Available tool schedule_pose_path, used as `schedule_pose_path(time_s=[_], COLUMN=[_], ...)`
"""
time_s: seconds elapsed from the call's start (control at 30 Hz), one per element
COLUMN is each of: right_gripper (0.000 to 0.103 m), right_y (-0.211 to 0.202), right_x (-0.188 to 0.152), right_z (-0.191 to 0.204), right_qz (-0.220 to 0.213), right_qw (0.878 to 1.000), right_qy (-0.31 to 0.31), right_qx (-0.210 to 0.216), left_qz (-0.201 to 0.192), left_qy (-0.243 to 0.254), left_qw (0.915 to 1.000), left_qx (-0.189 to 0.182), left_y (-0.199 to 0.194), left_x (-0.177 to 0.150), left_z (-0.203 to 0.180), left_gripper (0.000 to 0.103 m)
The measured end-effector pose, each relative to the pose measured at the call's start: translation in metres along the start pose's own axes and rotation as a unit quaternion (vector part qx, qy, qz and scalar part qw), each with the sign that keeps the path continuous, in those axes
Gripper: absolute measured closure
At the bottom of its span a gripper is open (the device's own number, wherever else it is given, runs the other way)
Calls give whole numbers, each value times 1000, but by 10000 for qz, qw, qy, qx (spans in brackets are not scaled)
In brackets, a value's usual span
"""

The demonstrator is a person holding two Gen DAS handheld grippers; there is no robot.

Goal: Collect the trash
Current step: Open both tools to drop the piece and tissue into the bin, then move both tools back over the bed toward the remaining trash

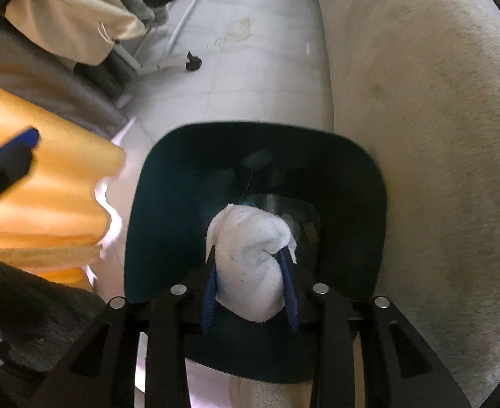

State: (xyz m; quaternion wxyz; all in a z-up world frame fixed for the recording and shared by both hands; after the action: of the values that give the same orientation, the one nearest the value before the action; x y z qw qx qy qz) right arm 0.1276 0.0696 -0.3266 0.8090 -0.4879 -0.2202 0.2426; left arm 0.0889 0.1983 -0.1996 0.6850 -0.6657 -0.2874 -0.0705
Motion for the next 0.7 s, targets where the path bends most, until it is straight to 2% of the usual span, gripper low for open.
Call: schedule_pose_path(time_s=[0.07, 0.2, 0.47, 0.7], right_gripper=[44, 37, 36, 36], right_y=[-1, -8, -33, -72], right_x=[-2, -6, -15, -9], right_z=[0, 0, 1, 14], right_qz=[23, -1, -149, -580], right_qw=[10000, 9999, 9993, 9970], right_qy=[-20, -55, -258, -505], right_qx=[-15, -122, -211, -36], left_qz=[-110, -289, -751, -1038], left_qy=[-12, 45, 47, 285], left_qw=[9999, 9995, 9963, 9939], left_qx=[-41, -117, -409, -242], left_y=[-7, -24, -59, -70], left_x=[5, 11, 31, 45], left_z=[-2, -11, -26, -40], left_gripper=[40, 42, 42, 42])
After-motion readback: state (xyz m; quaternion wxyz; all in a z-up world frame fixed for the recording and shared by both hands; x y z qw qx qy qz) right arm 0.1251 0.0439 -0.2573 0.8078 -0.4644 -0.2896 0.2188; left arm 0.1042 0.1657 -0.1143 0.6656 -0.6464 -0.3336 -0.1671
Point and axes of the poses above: each gripper's, at about its wrist camera, not at the fingertips, and y roughly the way its jaws point, z to its left, x to its top, the point moved 9 cm from there along y, roughly the way its jaws point, and after that the axes turned 14 degrees about x, right-handed, at the moved point
